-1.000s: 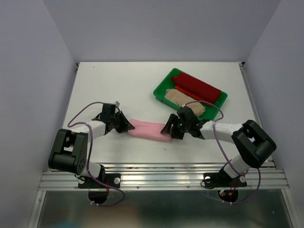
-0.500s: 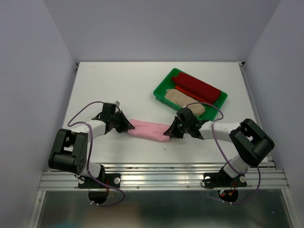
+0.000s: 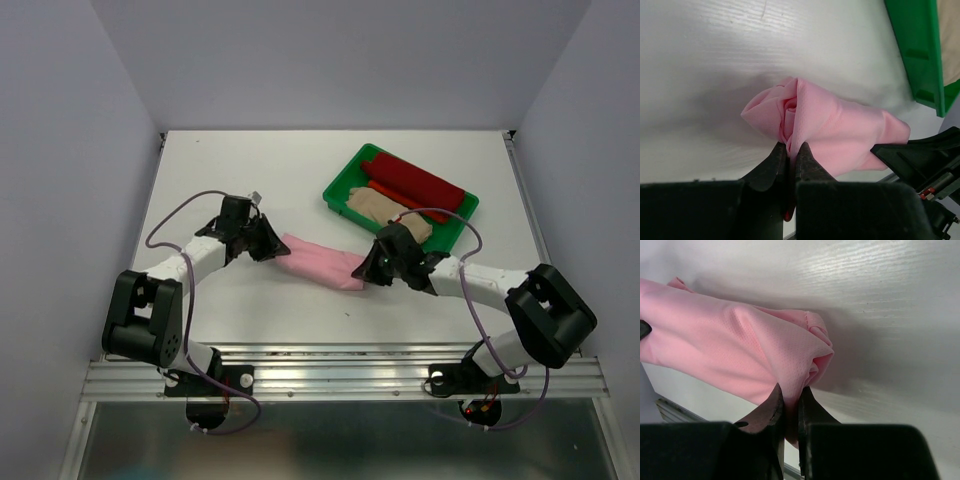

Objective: Roll the t-shirts
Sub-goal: Pick up the T-shirt from the center of the board, then place the T-shirt in the bin.

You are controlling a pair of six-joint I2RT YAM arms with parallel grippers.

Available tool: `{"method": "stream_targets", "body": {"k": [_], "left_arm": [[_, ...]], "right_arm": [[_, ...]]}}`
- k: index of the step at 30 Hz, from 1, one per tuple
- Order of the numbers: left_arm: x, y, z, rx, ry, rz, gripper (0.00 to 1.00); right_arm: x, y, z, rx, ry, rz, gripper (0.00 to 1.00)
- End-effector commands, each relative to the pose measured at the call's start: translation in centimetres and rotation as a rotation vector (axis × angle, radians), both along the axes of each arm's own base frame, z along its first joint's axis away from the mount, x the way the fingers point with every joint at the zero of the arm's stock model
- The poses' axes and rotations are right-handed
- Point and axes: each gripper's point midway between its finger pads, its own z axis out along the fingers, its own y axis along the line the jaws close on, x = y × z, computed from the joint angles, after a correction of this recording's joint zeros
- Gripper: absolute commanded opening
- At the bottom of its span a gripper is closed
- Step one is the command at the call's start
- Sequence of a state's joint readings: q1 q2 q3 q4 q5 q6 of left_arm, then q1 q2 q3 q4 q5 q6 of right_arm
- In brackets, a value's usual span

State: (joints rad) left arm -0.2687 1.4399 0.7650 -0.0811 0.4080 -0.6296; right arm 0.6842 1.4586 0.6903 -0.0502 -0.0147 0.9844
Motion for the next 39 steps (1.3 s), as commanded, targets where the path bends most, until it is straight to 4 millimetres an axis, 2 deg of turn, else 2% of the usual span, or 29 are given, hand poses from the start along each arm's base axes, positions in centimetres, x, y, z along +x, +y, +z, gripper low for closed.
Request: {"method": "stream_targets", "body": {"k": [1, 5, 11, 12, 15, 16, 17, 18, 19, 22, 26, 27, 28, 29, 30, 31, 32, 33, 34, 35, 38, 39], "left_arm": [[2.2, 0.0, 3.0, 0.006, -0.087, 0.000, 0.00], [3.0, 0.1, 4.6, 0.021, -0.122, 0.001, 0.00], [5.6, -0.4, 8.8, 0.023, -0.221, -0.012, 0.00], [6.5, -0.9, 10.1, 0.017, -0.248, -0.019, 0.00], [7.9, -2.0, 12.0, 0.014, -0.287, -0.040, 0.00], [8.9, -3.0, 13.3, 0.006, -0.313, -0.056, 0.00], [9.3, -3.6, 13.9, 0.004, -0.326, -0.067, 0.00], [10.0, -4.2, 13.6, 0.012, -0.319, -0.077, 0.00], [10.8, -5.2, 15.3, 0.001, -0.359, -0.093, 0.00], [12.5, -7.5, 16.6, -0.014, -0.395, -0.141, 0.00], [14.5, -10.5, 16.8, -0.021, -0.428, -0.221, 0.00], [15.2, -11.1, 15.7, -0.019, -0.412, -0.233, 0.00], [16.0, -11.8, 17.1, -0.033, -0.446, -0.243, 0.00], [16.4, -12.3, 17.2, -0.041, -0.452, -0.251, 0.00], [16.8, -13.3, 16.2, -0.052, -0.434, -0.274, 0.00], [17.4, -14.1, 17.7, -0.072, -0.468, -0.285, 0.00], [17.7, -14.6, 17.8, -0.080, -0.474, -0.296, 0.00], [18.0, -15.6, 16.5, -0.087, -0.452, -0.320, 0.00], [18.6, -16.3, 17.7, -0.103, -0.481, -0.329, 0.00], [18.7, -16.8, 17.7, -0.111, -0.485, -0.343, 0.00], [19.4, -18.8, 16.9, -0.139, -0.480, -0.379, 0.00], [19.6, -19.4, 15.7, -0.149, -0.454, -0.392, 0.00]], "right_arm": [[1.1, -0.6, 1.8, -0.048, -0.065, -0.016, 0.01], [1.7, -0.7, 3.4, -0.048, -0.103, -0.028, 0.01], [3.5, -2.1, 6.7, -0.112, -0.204, -0.084, 0.01], [3.5, -2.6, 6.9, -0.140, -0.212, -0.085, 0.01], [4.5, -3.4, 8.6, -0.181, -0.266, -0.114, 0.01], [4.7, -4.2, 8.6, -0.209, -0.267, -0.126, 0.01], [4.8, -4.5, 8.8, -0.219, -0.274, -0.133, 0.01], [5.3, -5.1, 9.1, -0.224, -0.280, -0.151, 0.01], [5.5, -5.6, 9.2, -0.234, -0.286, -0.159, 0.01], [6.3, -7.8, 10.1, -0.248, -0.301, -0.211, 0.01], [7.5, -11.5, 10.7, -0.289, -0.306, -0.286, 0.01], [7.7, -12.1, 10.7, -0.300, -0.305, -0.288, 0.01], [7.9, -12.6, 10.8, -0.307, -0.306, -0.294, 0.01], [8.1, -13.1, 10.9, -0.313, -0.308, -0.304, 0.01], [8.5, -14.0, 10.9, -0.329, -0.307, -0.318, 0.01], [8.8, -14.4, 11.0, -0.334, -0.305, -0.323, 0.01], [8.9, -14.9, 10.9, -0.343, -0.301, -0.330, 0.01], [9.1, -15.2, 10.9, -0.349, -0.302, -0.328, 0.01], [9.4, -15.8, 10.9, -0.357, -0.295, -0.342, 0.01], [9.4, -15.9, 10.8, -0.362, -0.295, -0.340, 0.01], [9.8, -16.9, 10.7, -0.382, -0.286, -0.352, 0.01], [9.8, -17.3, 10.7, -0.387, -0.281, -0.360, 0.01]]}}
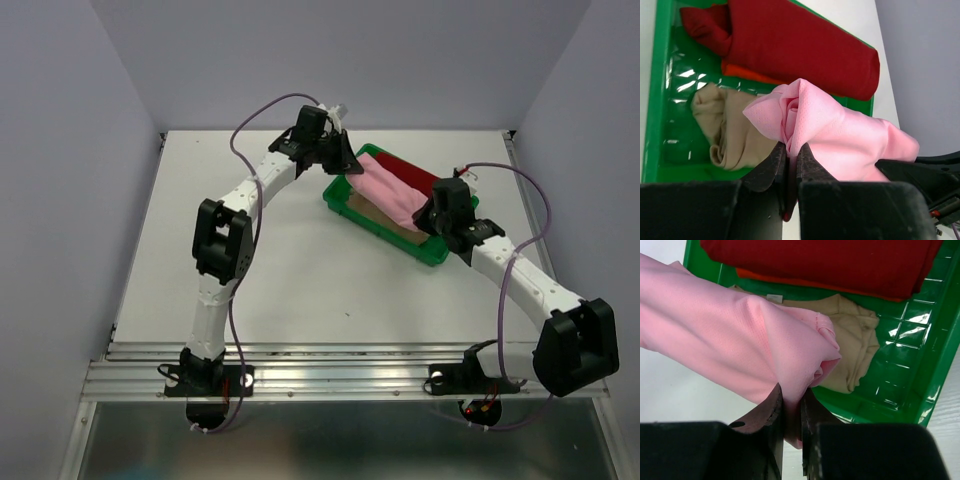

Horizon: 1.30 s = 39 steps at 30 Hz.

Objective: Roll the t-shirts
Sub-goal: Place the T-shirt in the bin.

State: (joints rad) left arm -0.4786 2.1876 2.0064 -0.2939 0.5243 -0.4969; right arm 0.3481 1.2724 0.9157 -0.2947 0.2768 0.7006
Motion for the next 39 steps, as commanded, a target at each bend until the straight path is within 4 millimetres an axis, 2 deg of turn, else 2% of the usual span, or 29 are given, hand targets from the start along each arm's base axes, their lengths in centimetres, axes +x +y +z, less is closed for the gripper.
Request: {"method": "stream_targets", "body": {"k": [1, 5, 11, 16, 22, 32, 39], "left_arm": [[2.3, -1.3, 3.9, -0.066, -0.132, -0.025, 0.00], [2.6, -1.8, 2.2, -0.057, -0.108, -0.034, 0.00], [2.8, -1.6, 0.0, -0.021, -0.084, -0.035, 0.00], [2.7, -1.5, -2.2, 0.000, -0.058, -0.033, 0.00], [2.9, -1.5, -3.9, 0.013, -0.033, -0.026, 0.00], [3.1, -0.9, -7.0, 0.061, -0.001, -0.004, 0.00], [3.0, -0.8, -8.0, 0.069, 0.017, 0.006, 0.00]], "right_arm": [[-0.3, -2.7, -0.3, -0.095, 0.051, -0.029, 0.01], [-0.4, -3.6, -0.9, -0.121, 0.072, -0.029, 0.01], [-0.7, -5.2, -2.0, -0.157, 0.102, -0.035, 0.01], [-0.8, -5.5, -3.3, -0.174, 0.137, -0.025, 0.01], [-0.7, -5.2, -4.8, -0.176, 0.162, -0.005, 0.01], [-0.8, -6.0, -7.1, -0.195, 0.204, -0.019, 0.01], [-0.9, -6.4, -8.0, -0.197, 0.224, -0.027, 0.01]]}}
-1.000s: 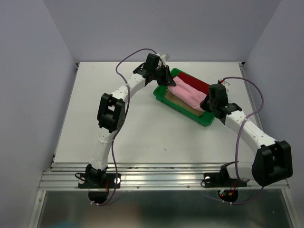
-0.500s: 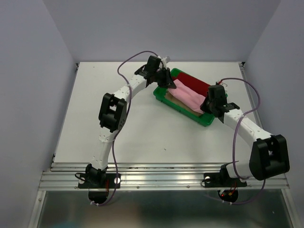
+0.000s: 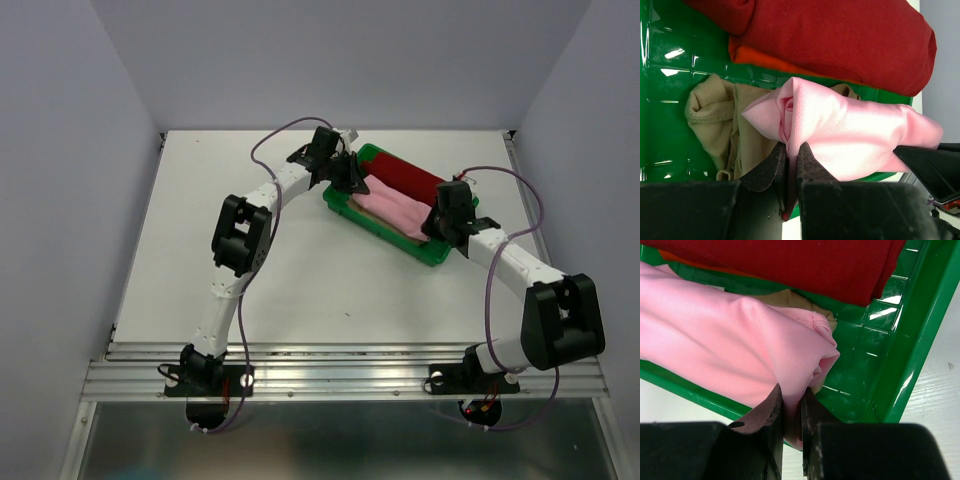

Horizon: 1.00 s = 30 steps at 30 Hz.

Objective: Roll the t-shirts
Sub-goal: Place the T-shirt in the bin.

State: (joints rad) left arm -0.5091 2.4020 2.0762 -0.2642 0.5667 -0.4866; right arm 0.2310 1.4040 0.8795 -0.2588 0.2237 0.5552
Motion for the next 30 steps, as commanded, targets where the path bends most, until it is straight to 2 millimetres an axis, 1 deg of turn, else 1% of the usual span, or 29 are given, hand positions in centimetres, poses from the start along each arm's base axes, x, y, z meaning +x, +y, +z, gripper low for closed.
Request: {"method": "stream_targets", "body": {"k": [1, 4, 5, 6, 7, 10, 11, 12, 13, 15, 16, 17, 19, 20, 23, 24, 25, 28, 30], "left_arm": [[2.6, 2.0, 0.7, 0.035, -0.088, 0.072, 0.00], [2.7, 2.1, 0.5, 0.039, -0.086, 0.077, 0.00], [2.7, 2.1, 0.4, 0.039, -0.084, 0.076, 0.00], [2.7, 2.1, 0.3, 0.040, -0.083, 0.075, 0.00], [2.7, 2.1, 0.4, 0.039, -0.083, 0.074, 0.00], [2.5, 2.1, 0.4, 0.041, -0.079, 0.068, 0.00], [2.5, 2.1, 0.3, 0.042, -0.077, 0.066, 0.06], [2.4, 2.2, 0.1, 0.050, -0.070, 0.069, 0.10], [2.4, 2.1, 0.3, 0.052, -0.070, 0.068, 0.16], [2.3, 2.2, 0.4, 0.057, -0.070, 0.070, 0.22], [2.4, 2.3, 0.7, 0.056, -0.074, 0.075, 0.30], [2.4, 2.2, 0.9, 0.056, -0.079, 0.076, 0.34], [2.5, 2.3, 1.7, 0.054, -0.096, 0.083, 0.44], [2.5, 2.3, 2.0, 0.052, -0.102, 0.084, 0.55], [2.7, 2.5, 3.1, 0.053, -0.123, 0.095, 0.69], [2.8, 2.6, 3.6, 0.054, -0.133, 0.099, 0.70], [2.8, 2.5, 4.0, 0.051, -0.143, 0.098, 0.73], [3.0, 2.8, 5.3, 0.049, -0.168, 0.110, 0.76], [3.1, 2.9, 6.0, 0.052, -0.183, 0.116, 0.77]], "right_arm": [[-1.8, -2.6, -2.5, -0.083, 0.088, -0.043, 0.01], [-2.2, -2.6, -3.1, -0.081, 0.105, -0.049, 0.01], [-2.3, -2.6, -3.1, -0.080, 0.106, -0.050, 0.02], [-2.3, -2.6, -3.1, -0.077, 0.103, -0.050, 0.10], [-2.4, -2.6, -3.1, -0.078, 0.103, -0.049, 0.14], [-2.4, -2.6, -2.7, -0.075, 0.091, -0.049, 0.17], [-2.3, -2.6, -2.5, -0.074, 0.086, -0.050, 0.19], [-2.2, -2.6, -2.3, -0.074, 0.081, -0.049, 0.24], [-2.2, -2.6, -2.1, -0.073, 0.077, -0.047, 0.26], [-2.0, -2.6, -1.6, -0.073, 0.064, -0.046, 0.32], [-2.0, -2.6, -1.4, -0.074, 0.061, -0.046, 0.40], [-2.0, -2.6, -1.2, -0.076, 0.058, -0.046, 0.41], [-1.9, -2.5, -0.7, -0.071, 0.051, -0.041, 0.49], [-1.8, -2.5, -0.4, -0.071, 0.047, -0.040, 0.53], [-1.9, -2.6, 0.2, -0.075, 0.039, -0.043, 0.63], [-2.0, -2.7, 0.4, -0.076, 0.037, -0.047, 0.69], [-2.0, -2.7, 0.9, -0.075, 0.027, -0.048, 0.71], [-2.1, -2.9, 1.8, -0.078, 0.014, -0.053, 0.78], [-2.0, -3.0, 2.9, -0.082, -0.004, -0.059, 0.79]]}}
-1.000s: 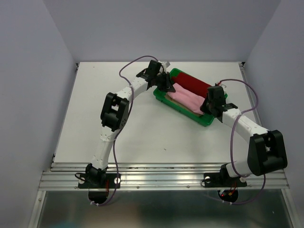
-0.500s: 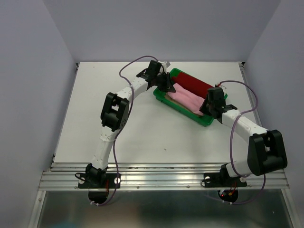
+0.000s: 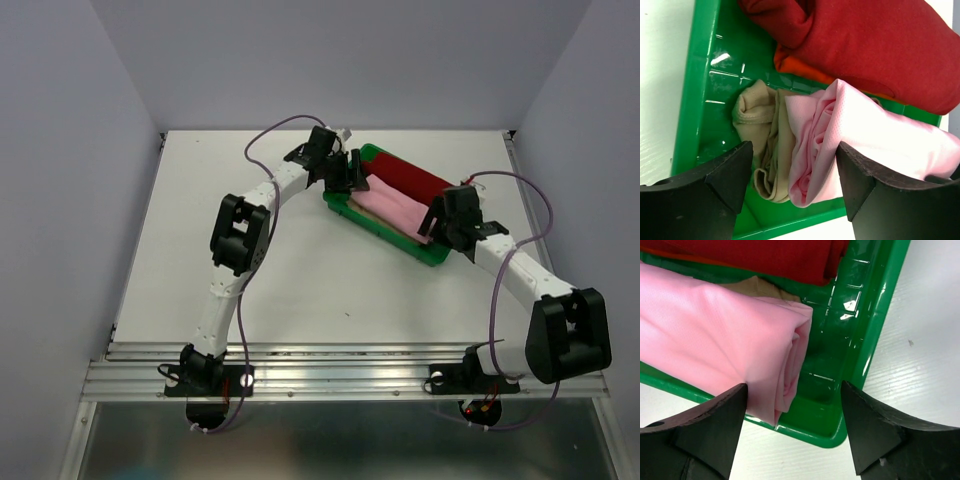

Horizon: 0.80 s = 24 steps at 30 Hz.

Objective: Roll the t-shirts
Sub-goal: Place the T-shirt in the bin, then reset both arms

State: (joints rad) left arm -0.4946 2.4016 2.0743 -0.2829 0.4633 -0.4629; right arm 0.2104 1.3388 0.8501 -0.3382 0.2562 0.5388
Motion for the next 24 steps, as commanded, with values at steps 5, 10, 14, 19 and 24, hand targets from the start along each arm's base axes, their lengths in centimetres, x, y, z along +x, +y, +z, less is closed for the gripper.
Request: {"method": "stream_targets", "body": {"k": [5, 10, 14, 19, 24], "left_arm": [[1.8, 2.0, 10.2, -0.005, -0.221, 0.071, 0.77], [1.7, 2.9, 14.3, -0.013, -0.297, 0.105, 0.77], [1.3, 2.8, 15.9, -0.043, -0.322, 0.100, 0.74], [0.0, 0.9, 14.7, -0.068, -0.287, 0.043, 0.00], [-1.4, -1.1, 11.4, -0.078, -0.229, -0.020, 0.00]], "right_arm": [[-0.1, -1.8, 5.9, -0.059, -0.094, -0.043, 0.84], [0.0, -2.0, 8.6, -0.056, -0.149, -0.047, 0.84], [0.5, -1.3, 9.4, -0.029, -0.166, -0.032, 0.58], [2.7, 0.5, 7.6, 0.029, -0.133, 0.016, 0.01], [4.0, 1.2, 4.6, 0.054, -0.081, 0.034, 0.01]]}}
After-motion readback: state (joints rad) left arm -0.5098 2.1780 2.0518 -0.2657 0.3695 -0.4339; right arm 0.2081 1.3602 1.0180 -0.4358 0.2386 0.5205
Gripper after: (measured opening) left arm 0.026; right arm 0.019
